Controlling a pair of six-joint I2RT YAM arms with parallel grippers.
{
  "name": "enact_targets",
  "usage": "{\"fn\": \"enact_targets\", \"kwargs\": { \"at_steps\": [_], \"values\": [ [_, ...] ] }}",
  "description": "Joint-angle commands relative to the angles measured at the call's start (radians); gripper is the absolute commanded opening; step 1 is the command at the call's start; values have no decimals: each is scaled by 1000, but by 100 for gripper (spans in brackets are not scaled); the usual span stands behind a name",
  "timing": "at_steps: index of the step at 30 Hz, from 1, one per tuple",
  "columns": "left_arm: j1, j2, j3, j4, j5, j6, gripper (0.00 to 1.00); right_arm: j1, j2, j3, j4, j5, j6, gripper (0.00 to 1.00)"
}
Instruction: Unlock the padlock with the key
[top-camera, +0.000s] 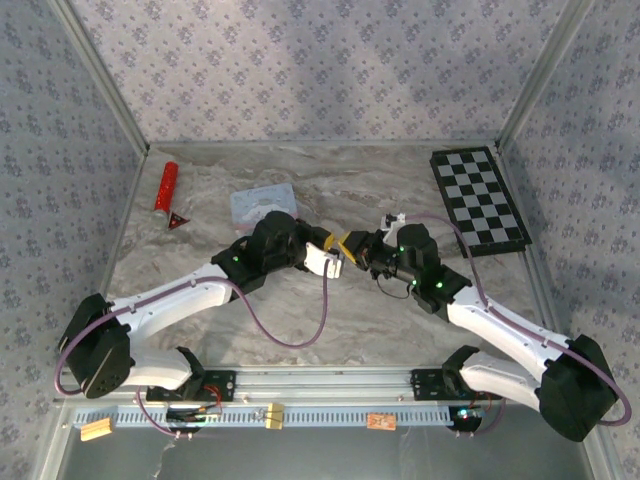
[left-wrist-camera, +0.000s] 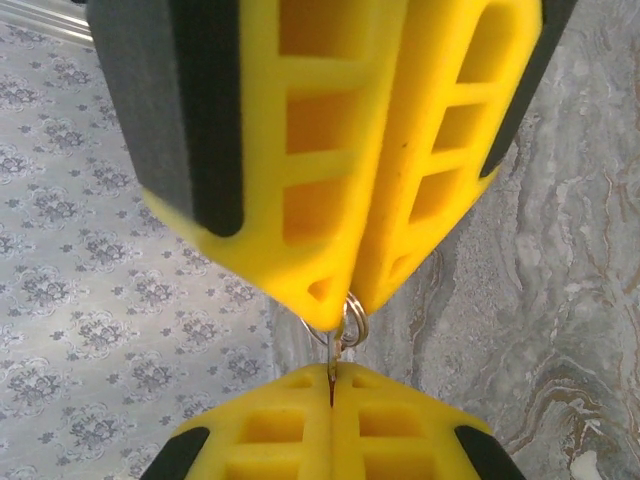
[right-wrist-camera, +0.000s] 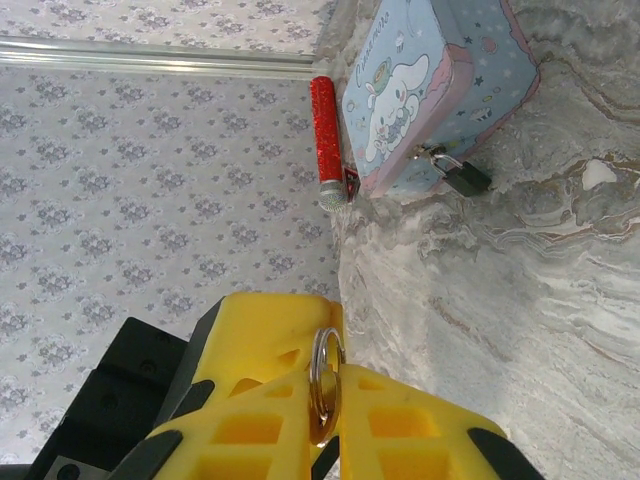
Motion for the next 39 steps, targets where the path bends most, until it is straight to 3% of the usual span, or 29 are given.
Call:
{"fn": "enact_targets", "kwargs": {
  "at_steps": [1,6,12,17,21,25,28,30,39],
  "values": [
    [5,-27,-15,20,37,-5,0,-3,-5,14,-7,18,-5,10],
    [16,-38,-11,17,61,-59,22,-4,-7,23,-32,21,-34,5],
    [54,-122,22,-100,128,-344,47,-21,-23,44,-116,42,-154,0],
    [113,-241,-32,-78,200,-671,49,-32,-42,35,-140,98,-323,0],
    [185,-246,-14,-80,245,-1091,49,-26,-15,9,3,72,-461,0],
    [207,-214,2,-124,255,-1376,52,15,16,-13,143,71,-584,0],
    [260,-198,-16,-90,402,-1564,53,58,39,-19,202,83,-670,0],
    [275,-197,-35,-56,472,-1641,55,74,56,-28,240,78,-701,0],
    [309,-210,-73,8,570,-1775,53,118,96,-42,405,46,-770,0]
  ]
}}
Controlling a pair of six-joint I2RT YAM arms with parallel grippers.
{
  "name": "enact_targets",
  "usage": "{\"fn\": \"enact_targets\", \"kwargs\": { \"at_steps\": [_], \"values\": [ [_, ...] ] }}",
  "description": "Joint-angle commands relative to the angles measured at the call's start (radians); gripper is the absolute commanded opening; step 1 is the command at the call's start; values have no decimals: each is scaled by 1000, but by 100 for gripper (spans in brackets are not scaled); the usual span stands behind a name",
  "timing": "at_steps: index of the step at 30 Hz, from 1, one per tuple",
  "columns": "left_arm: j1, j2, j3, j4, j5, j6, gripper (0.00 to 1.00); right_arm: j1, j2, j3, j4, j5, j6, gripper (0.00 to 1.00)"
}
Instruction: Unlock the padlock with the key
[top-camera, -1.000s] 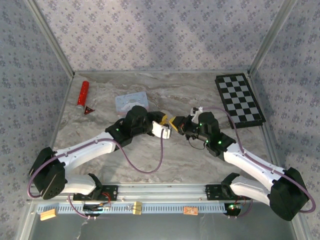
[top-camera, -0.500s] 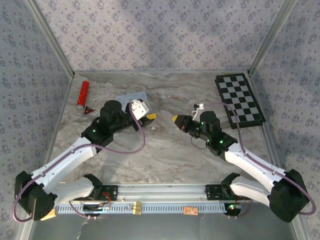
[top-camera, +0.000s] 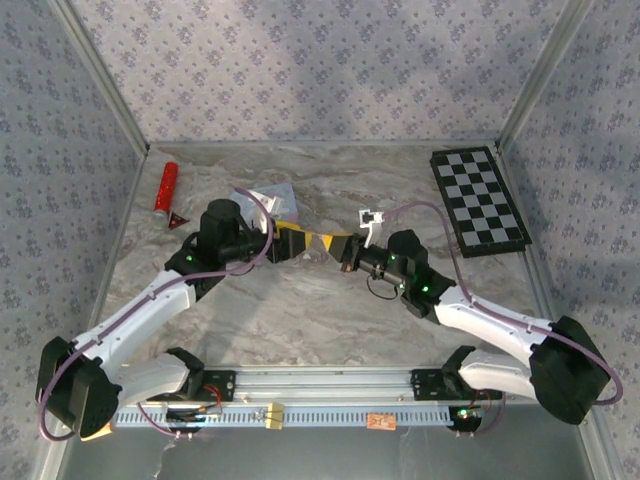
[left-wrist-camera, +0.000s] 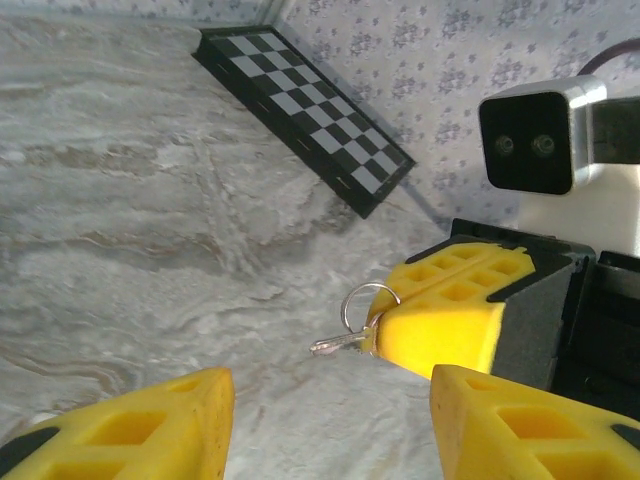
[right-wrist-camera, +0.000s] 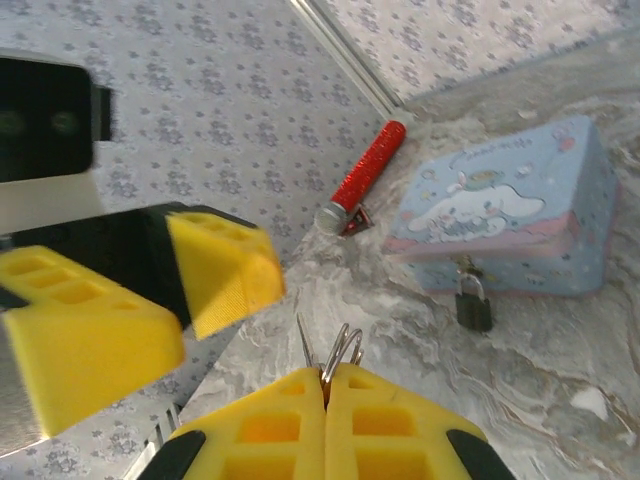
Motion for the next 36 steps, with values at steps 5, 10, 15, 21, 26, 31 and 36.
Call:
{"fn": "enact_targets", "kwargs": {
  "at_steps": [5,10,15,21,26,31,36],
  "values": [
    [19,13,0,121,166,-118,51,38,28,14,131,-24,-95,0],
    [19,15,-8,162,208,-142,44,36,39,28,99,-28,-80,0],
    [25,-1,-11,133,215,-125,42,35,35,18,128,-47,-76,0],
    [35,-2,-11,126,232,-123,44,29,26,-1,152,-45,-76,0],
    [36,-8,-9,133,258,-130,36,26,23,-4,148,-43,-76,0],
    [36,-13,0,133,268,-132,24,23,24,-13,148,-36,-76,0],
    [36,-10,1,143,271,-142,13,23,24,-14,154,-44,-76,0]
  ]
}}
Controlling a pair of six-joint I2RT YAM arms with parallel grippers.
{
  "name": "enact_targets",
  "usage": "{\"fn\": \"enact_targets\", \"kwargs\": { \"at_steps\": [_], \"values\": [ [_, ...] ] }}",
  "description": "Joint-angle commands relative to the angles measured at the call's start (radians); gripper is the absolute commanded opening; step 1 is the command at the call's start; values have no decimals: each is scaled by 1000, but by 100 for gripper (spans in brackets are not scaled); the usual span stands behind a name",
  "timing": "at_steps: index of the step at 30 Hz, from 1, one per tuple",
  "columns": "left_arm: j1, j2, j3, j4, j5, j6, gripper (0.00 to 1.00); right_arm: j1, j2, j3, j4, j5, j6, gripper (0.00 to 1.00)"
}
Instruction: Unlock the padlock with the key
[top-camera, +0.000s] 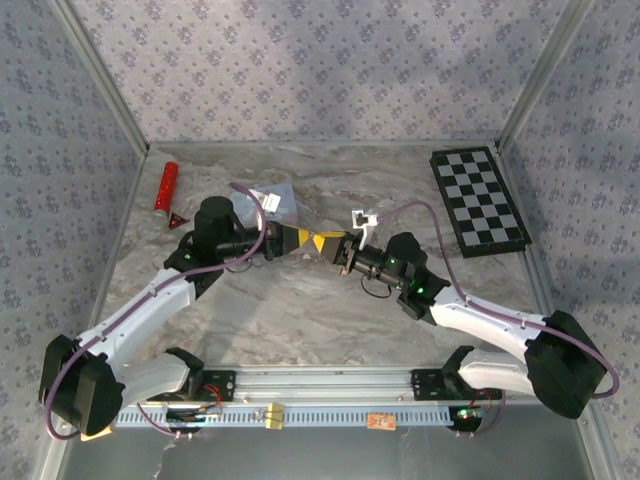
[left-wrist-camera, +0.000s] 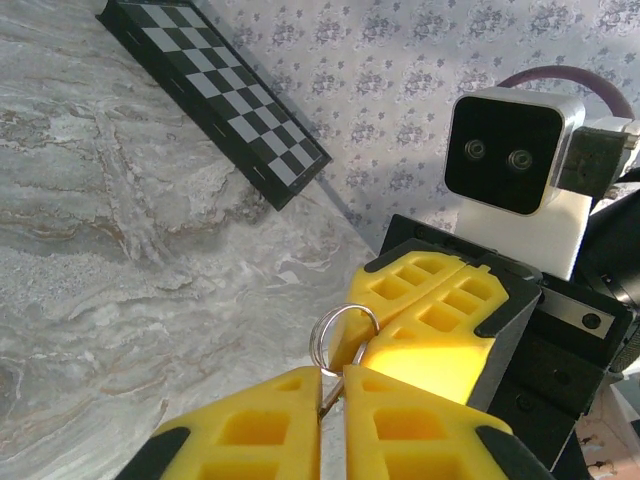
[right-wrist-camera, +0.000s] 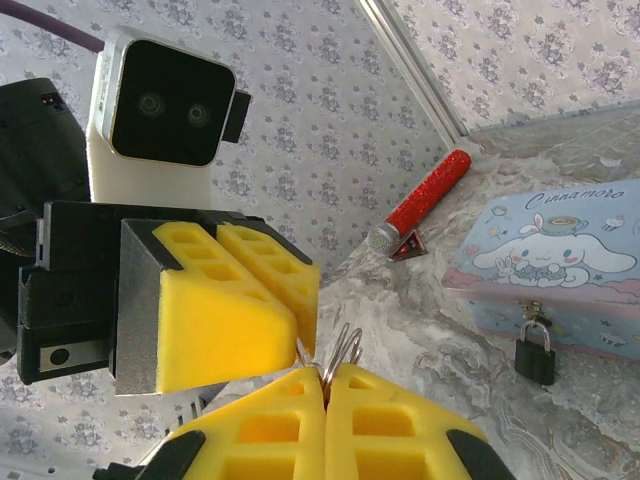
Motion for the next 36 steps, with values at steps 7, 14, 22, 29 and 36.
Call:
{"fn": "enact_targets", "kwargs": {
  "at_steps": [7,14,22,29,36],
  "values": [
    [-9,-38,16,87,76,-18,9,-10,-4,-11,11,-13,-16,0],
    [-9,-48,13,80,67,0,3,-16,-4,-5,-9,-9,4,0],
    [-9,-70,128,-269,-149,194,0,-65,-62,-38,-81,20,-51,58],
    [-17,-25,248,-494,-209,299,0,-145,-135,-78,-121,-79,-205,65],
    [-95,30,338,-633,-184,395,0,-161,-134,-33,-72,-317,-224,61]
  ]
}}
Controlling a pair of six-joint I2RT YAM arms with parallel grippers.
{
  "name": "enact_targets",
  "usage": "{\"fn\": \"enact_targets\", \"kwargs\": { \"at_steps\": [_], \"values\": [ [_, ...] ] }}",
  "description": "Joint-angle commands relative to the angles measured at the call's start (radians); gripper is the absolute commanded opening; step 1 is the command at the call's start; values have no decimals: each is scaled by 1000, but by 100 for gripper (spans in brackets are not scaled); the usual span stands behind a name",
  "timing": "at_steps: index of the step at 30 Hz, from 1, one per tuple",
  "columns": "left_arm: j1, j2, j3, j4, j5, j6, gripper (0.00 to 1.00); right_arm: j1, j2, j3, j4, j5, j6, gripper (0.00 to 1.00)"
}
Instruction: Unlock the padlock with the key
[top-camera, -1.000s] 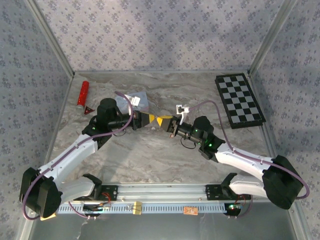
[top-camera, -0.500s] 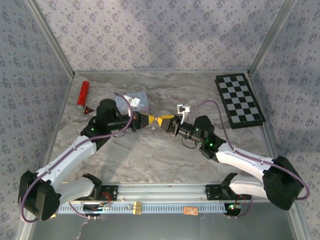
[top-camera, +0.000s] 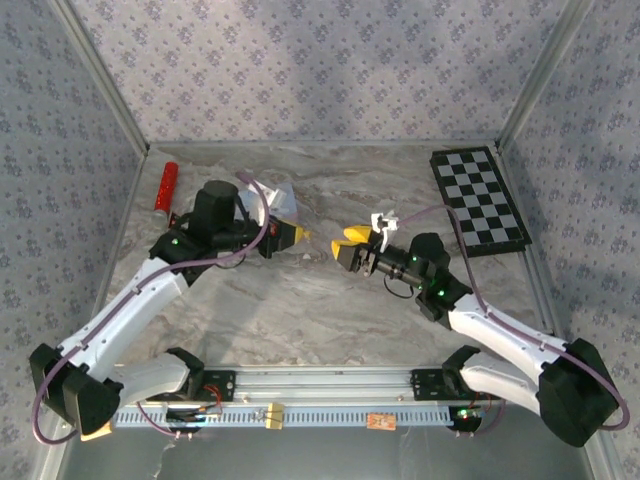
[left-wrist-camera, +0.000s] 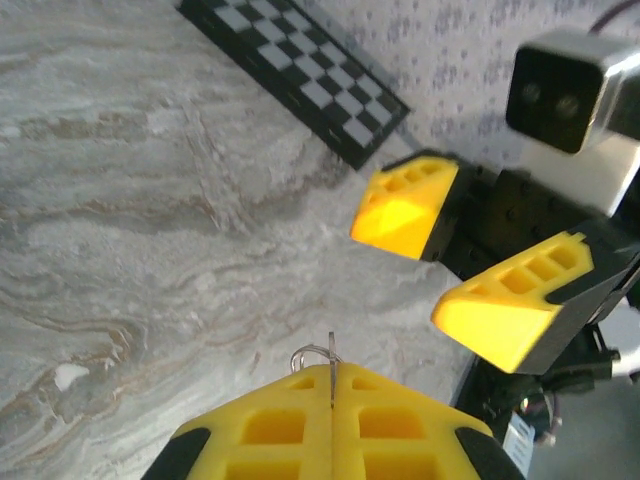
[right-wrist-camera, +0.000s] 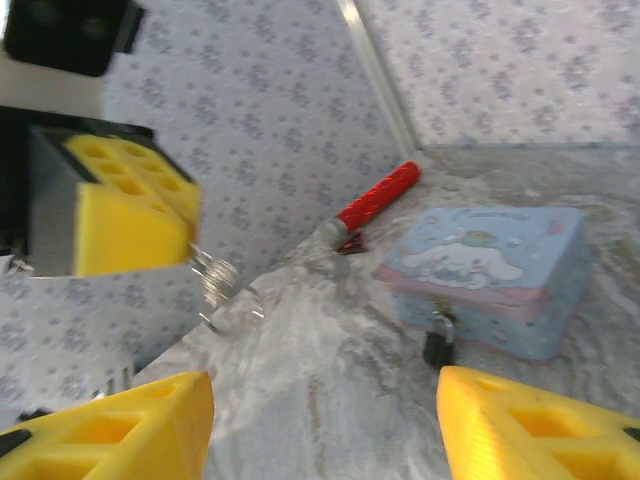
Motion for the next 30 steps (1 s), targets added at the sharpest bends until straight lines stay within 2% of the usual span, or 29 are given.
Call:
{"fn": "enact_targets", "kwargs": {
  "at_steps": [1,5,14,21,25,30],
  "values": [
    [-49,25,65,-122,9,93,0,-3,25,43,53,-184,-29,60],
    [-86,31,75,-134,51,131,0,-5,43,30,97,-219,-31,60],
    [-90,5,63,-112,123,151,0,-1,47,39,107,-392,-41,52],
    [-94,-1,68,-129,164,172,0,-2,66,56,117,-416,-36,52],
    [-95,1,67,-116,181,165,0,6,83,74,122,-437,-32,47],
    [-95,8,65,-105,177,166,0,10,89,77,119,-435,-36,37]
  ]
}}
